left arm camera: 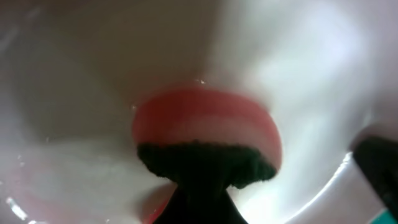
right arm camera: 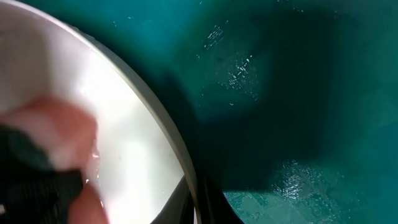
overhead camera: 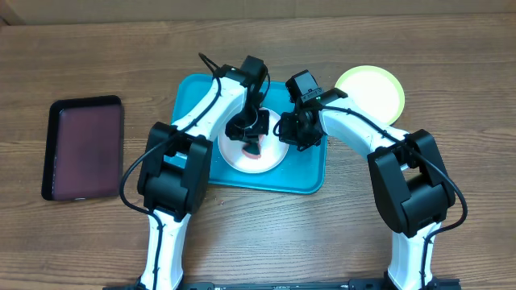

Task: Clean dirty plates on tray and stack at the side
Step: 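Scrub the red smear on the white plate with the left-held sponge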

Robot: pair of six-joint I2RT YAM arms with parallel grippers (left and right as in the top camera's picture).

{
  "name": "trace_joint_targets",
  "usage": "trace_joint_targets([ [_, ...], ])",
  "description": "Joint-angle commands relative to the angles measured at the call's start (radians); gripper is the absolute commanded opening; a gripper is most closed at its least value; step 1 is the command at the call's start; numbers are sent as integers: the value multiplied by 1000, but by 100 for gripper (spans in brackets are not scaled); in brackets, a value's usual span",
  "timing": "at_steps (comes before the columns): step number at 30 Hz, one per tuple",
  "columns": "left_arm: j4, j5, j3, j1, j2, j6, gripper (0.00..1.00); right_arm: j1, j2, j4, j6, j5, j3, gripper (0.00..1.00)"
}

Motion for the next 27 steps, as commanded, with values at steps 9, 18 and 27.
trace_joint_targets([
  [9,-105,-269,48,28,59,-88,4,-3,15,4,2,48,-31,5],
  [18,87,164,44,-18,62,-87,4,-3,15,6,2,48,-31,5],
  [27,93,181,44,-80,62,-41,4,-3,15,6,2,48,-31,4],
])
